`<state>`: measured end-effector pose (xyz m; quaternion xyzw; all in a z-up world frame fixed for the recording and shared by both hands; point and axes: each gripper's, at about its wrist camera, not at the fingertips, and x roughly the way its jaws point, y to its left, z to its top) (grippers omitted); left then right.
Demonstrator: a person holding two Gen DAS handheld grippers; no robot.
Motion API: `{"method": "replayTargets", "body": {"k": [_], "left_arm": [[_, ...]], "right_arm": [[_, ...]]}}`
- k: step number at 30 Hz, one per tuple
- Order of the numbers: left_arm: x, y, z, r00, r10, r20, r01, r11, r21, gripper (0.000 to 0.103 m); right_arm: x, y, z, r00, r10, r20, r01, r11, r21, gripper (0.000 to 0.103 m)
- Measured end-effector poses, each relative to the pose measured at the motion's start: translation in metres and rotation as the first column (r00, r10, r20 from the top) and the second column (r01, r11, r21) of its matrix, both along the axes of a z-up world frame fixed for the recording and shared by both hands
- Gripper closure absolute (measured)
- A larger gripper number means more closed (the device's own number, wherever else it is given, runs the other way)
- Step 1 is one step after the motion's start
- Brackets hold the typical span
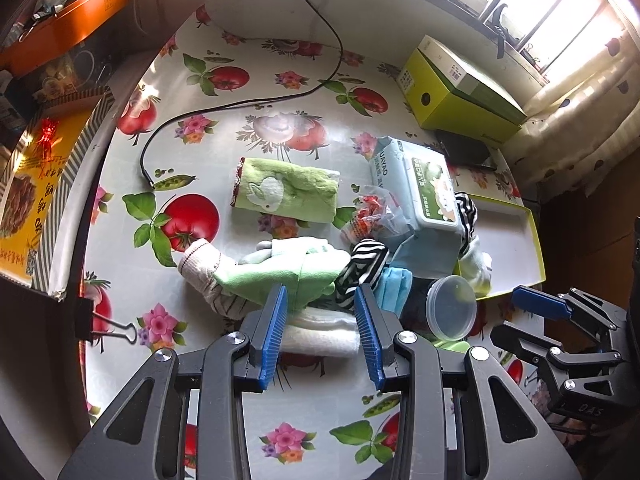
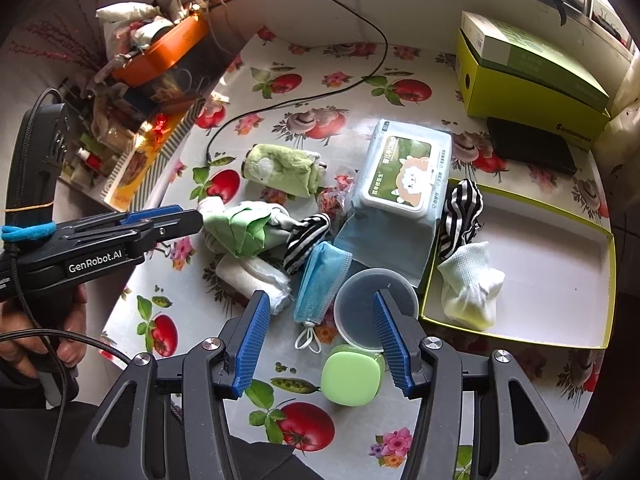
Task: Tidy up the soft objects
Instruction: 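Move both grippers back over the pile toward the green cloth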
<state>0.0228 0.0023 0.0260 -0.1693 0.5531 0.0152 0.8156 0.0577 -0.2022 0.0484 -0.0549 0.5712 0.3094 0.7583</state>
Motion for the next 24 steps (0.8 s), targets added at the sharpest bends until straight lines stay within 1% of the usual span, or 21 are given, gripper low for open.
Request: {"method": "replayTargets", "body": {"k": [13,20,22,24], "left_arm": [[-0.008,0.026,-0.011,0.997,0.072,-0.029,-0.072,0.997,-0.016,0.067],[-0.012,0.046,-0.023,0.991,0.119,-0.054,-0.121,0.992,-0.034,0.067],[-0.013,0.052,-0.027,0.989,0.136,-0.063,-0.139,0.989,-0.049,0.067],[-0.014,0.058,-0.03,0.986,0.151,-0.07,-0.154,0.987,-0.047,0.067]], "right_arm": [[0.0,0.015,-0.007,0.999,0.032,-0.014,-0.032,0.999,-0.001,0.05],[0.001,0.028,-0.014,0.998,0.062,-0.026,-0.062,0.998,-0.001,0.05],[0.002,0.031,-0.015,0.997,0.07,-0.028,-0.07,0.998,-0.001,0.05],[0.003,0.035,-0.017,0.996,0.081,-0.03,-0.081,0.997,-0.003,0.05]]}}
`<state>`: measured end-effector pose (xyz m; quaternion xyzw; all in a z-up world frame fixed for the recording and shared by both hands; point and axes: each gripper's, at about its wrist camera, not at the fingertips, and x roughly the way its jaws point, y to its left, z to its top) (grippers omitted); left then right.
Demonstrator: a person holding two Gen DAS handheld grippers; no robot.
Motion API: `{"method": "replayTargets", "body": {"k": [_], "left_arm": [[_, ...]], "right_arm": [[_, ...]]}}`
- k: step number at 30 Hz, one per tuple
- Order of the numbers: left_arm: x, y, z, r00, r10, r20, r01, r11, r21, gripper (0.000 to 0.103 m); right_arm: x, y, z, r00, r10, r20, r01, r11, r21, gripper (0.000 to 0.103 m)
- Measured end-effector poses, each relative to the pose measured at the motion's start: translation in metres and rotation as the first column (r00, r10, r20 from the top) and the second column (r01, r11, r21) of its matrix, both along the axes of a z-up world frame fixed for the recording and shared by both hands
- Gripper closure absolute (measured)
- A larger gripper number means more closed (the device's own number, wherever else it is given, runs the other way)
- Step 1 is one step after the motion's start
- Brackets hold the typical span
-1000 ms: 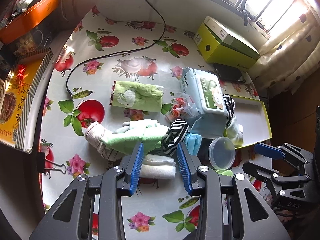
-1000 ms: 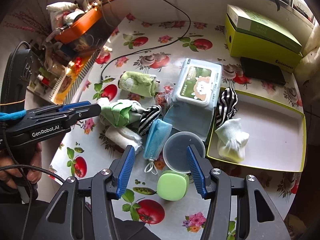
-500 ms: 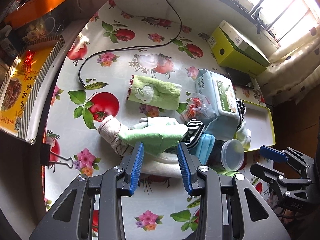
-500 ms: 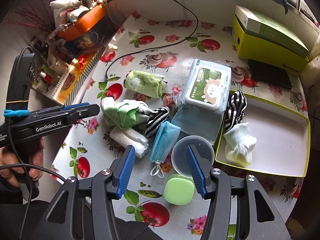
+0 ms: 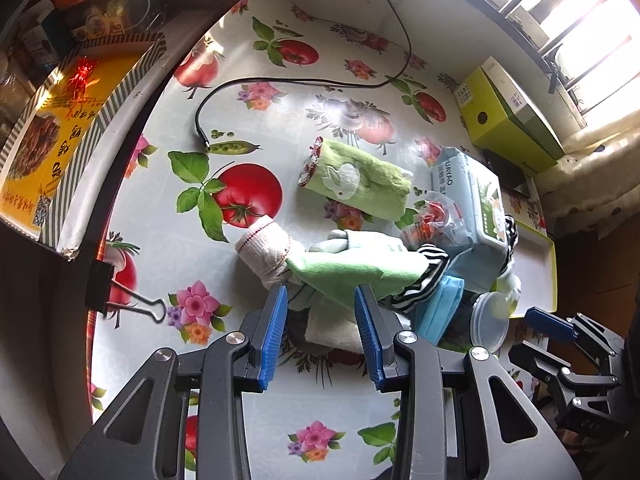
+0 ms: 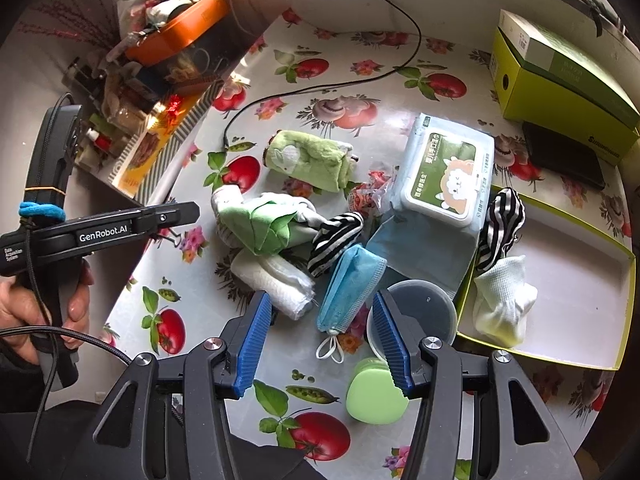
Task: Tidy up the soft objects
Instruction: 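Move both grippers back over the pile toward the green cloth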
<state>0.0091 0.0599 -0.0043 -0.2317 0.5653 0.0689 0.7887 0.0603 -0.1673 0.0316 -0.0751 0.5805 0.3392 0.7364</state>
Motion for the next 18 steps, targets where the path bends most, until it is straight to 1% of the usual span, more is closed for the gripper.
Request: {"method": "replayTargets", "body": {"k": [3,6,11,18], "left_arm": [[-0.001,0.01,-0.007,1.0,0.025,-0.013,-0.025,1.0,-0.017,0.067],[-0.002,0.017,-0.013,0.999,0.049,-0.023,-0.049,0.999,-0.018,0.067],[-0.005,0.028,-0.022,0.996,0.081,-0.04,-0.082,0.996,-0.034,0.067],[-0.008,0.042,-0.034,0.992,0.115,-0.057,-0.119,0.991,-0.056,0.067]], "right_arm": [[0.001,0.008,-0.001,1.0,0.022,0.004,-0.022,1.0,-0.001,0.05],[0.003,0.018,-0.004,0.999,0.049,0.005,-0.049,0.999,-0.002,0.05],[0.007,0.043,-0.012,0.994,0.106,0.009,-0.106,0.994,-0.005,0.05],[0.016,0.081,-0.026,0.978,0.207,0.034,-0.207,0.978,-0.012,0.05]]}}
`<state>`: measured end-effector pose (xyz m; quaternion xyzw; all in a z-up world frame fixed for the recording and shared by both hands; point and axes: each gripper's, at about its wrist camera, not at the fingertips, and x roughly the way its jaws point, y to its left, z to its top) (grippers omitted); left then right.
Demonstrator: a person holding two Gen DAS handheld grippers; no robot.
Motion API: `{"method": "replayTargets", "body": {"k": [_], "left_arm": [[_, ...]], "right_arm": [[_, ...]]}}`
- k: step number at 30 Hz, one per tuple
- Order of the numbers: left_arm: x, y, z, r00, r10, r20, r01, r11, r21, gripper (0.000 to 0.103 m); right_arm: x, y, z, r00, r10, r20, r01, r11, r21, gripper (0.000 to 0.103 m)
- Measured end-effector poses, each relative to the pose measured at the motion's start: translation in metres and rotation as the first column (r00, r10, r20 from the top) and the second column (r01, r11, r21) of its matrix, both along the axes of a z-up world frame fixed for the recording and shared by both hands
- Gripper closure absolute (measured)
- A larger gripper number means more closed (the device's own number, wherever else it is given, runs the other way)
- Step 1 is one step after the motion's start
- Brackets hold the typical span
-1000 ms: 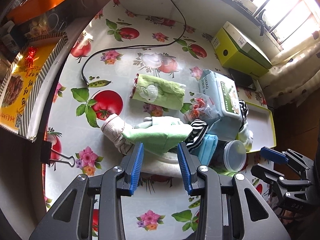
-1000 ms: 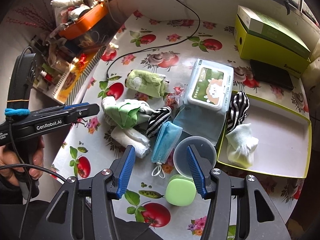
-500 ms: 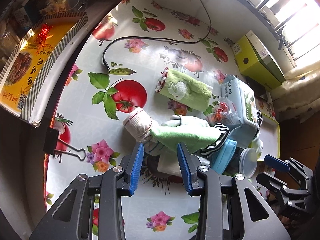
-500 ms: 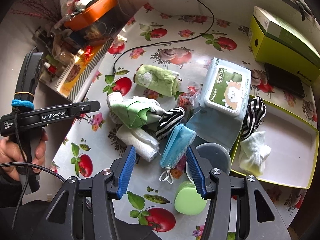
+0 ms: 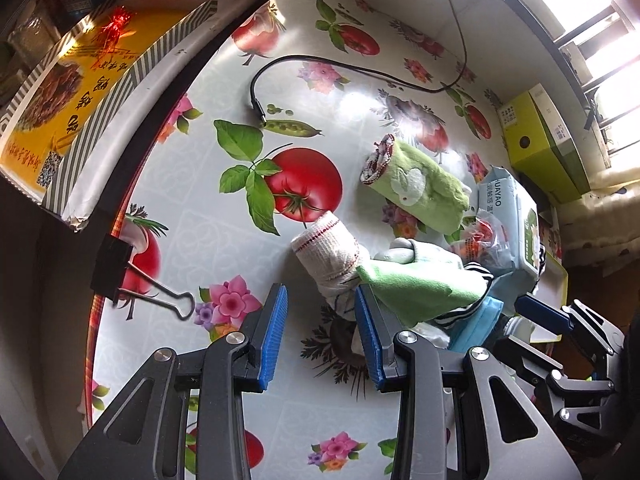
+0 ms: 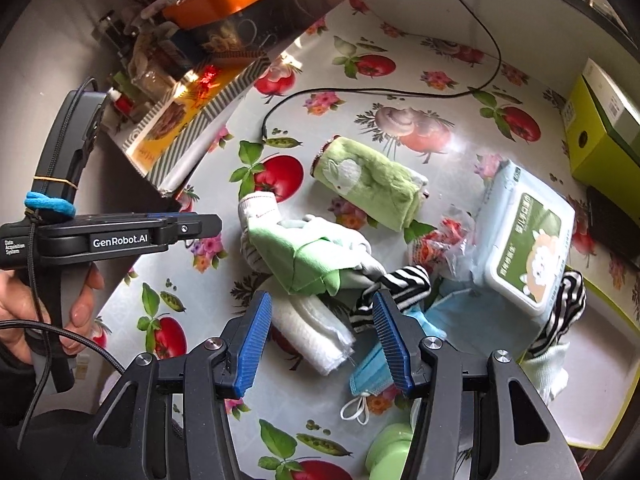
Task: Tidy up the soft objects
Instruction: 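Move both grippers back over the pile toward the green cloth, then grasp the green cloth with the right gripper while the left grasps the white rolled sock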
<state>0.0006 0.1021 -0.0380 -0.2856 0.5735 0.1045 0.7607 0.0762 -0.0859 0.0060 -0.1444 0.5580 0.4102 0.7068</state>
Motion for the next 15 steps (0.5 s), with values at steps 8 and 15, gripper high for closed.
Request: {"method": "replayTargets", "body": {"k": [8,15], "left_arm": [[-0.004,0.011,-0.011,1.0,0.029,-0.004,-0.029,0.999,-0.026,0.067],[-0.006,0.018,-0.018,0.999,0.051,-0.005,-0.051,0.997,-0.054,0.067]], "right_arm": [[0.004,0.041,-0.018,0.99,0.128,0.053,-0.126,0.991,-0.04,0.05],[-0.005,0.063,-0.042,0.967,0.244,0.067,-0.233,0.962,-0.143,0.078]]}}
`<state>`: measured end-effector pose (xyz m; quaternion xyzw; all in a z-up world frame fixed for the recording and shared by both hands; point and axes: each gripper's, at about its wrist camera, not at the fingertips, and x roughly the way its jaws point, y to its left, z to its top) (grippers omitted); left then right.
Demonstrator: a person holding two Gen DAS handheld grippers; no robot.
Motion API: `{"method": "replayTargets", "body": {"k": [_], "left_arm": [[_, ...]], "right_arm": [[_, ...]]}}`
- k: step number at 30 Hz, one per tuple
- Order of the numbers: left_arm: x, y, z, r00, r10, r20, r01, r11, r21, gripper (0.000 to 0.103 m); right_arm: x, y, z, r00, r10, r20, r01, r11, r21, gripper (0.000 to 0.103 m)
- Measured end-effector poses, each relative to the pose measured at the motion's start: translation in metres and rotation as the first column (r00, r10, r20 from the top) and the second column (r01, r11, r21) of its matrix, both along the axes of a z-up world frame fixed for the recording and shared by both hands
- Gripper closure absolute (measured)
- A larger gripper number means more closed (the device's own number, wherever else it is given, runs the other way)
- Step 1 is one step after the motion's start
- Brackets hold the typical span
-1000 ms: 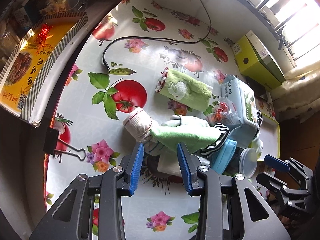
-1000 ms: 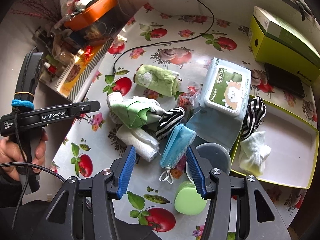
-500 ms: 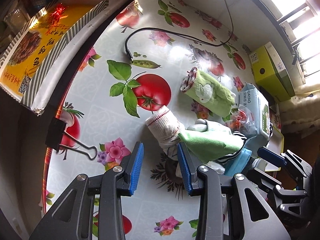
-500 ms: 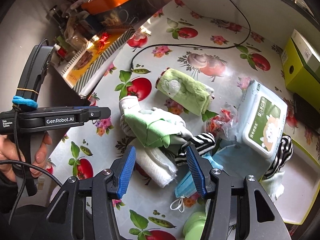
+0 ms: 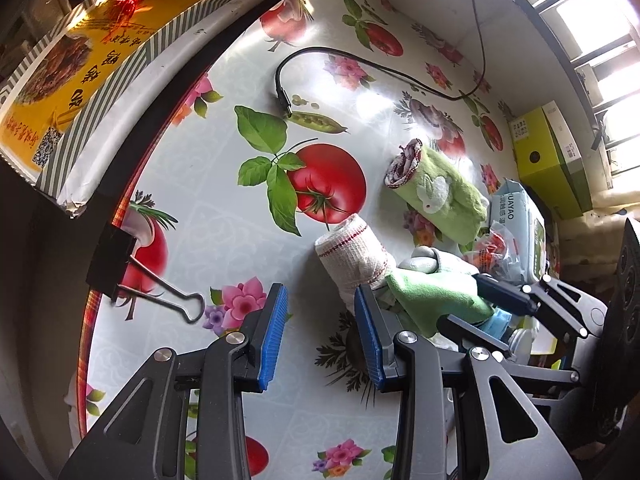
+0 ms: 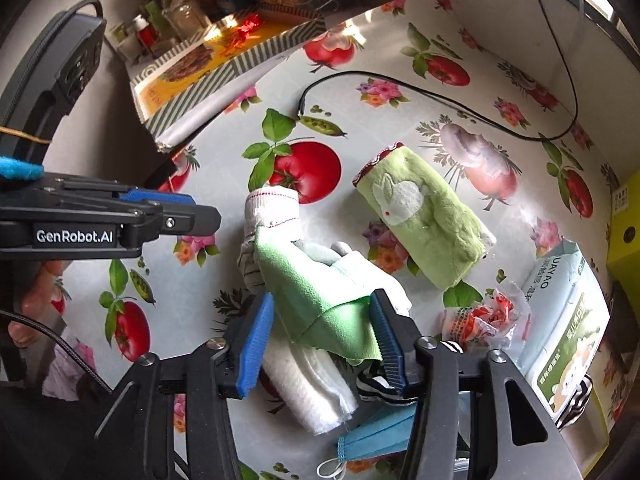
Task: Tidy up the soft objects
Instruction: 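Grasp the green cloth with the right gripper while the left grasps the white rolled sock, then carry both items to the lid and open the right gripper over it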
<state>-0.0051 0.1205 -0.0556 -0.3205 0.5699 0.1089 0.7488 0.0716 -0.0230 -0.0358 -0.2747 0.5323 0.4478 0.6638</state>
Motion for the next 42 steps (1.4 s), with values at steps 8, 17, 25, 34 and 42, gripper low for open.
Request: {"method": "replayTargets", "body": {"k": [8,17,25,34,42], "left_arm": [[0.015,-0.004,-0.004,1.0,-0.013,0.002,0.013,1.0,-0.029,0.067],[0.036,-0.016,-0.021,0.999,0.021,-0.029,-0.024,0.997,-0.079,0.057],[0.049,-0.022,-0.031,0.999,0.032,-0.037,-0.035,0.996,-0.077,0.055],[0.045,-0.019,-0.019,0.999,0.024,0.022,-0.022,0.997,-0.074,0.058],[0.031,-0.007,0.017,0.996,0.01,0.092,-0.006,0.999,-0.041,0.058]], "right_arm": [[0.004,-0.024,0.008,0.997,-0.079,-0.016,0.079,0.997,0.019,0.098],[0.013,-0.066,0.029,0.974,-0.222,-0.04,0.224,0.973,0.054,0.098],[0.013,-0.083,0.035,0.964,-0.263,-0.042,0.265,0.962,0.064,0.098],[0.016,-0.091,0.047,0.956,-0.291,-0.037,0.294,0.951,0.093,0.098],[0.017,-0.101,0.058,0.944,-0.327,-0.035,0.329,0.936,0.125,0.098]]}}
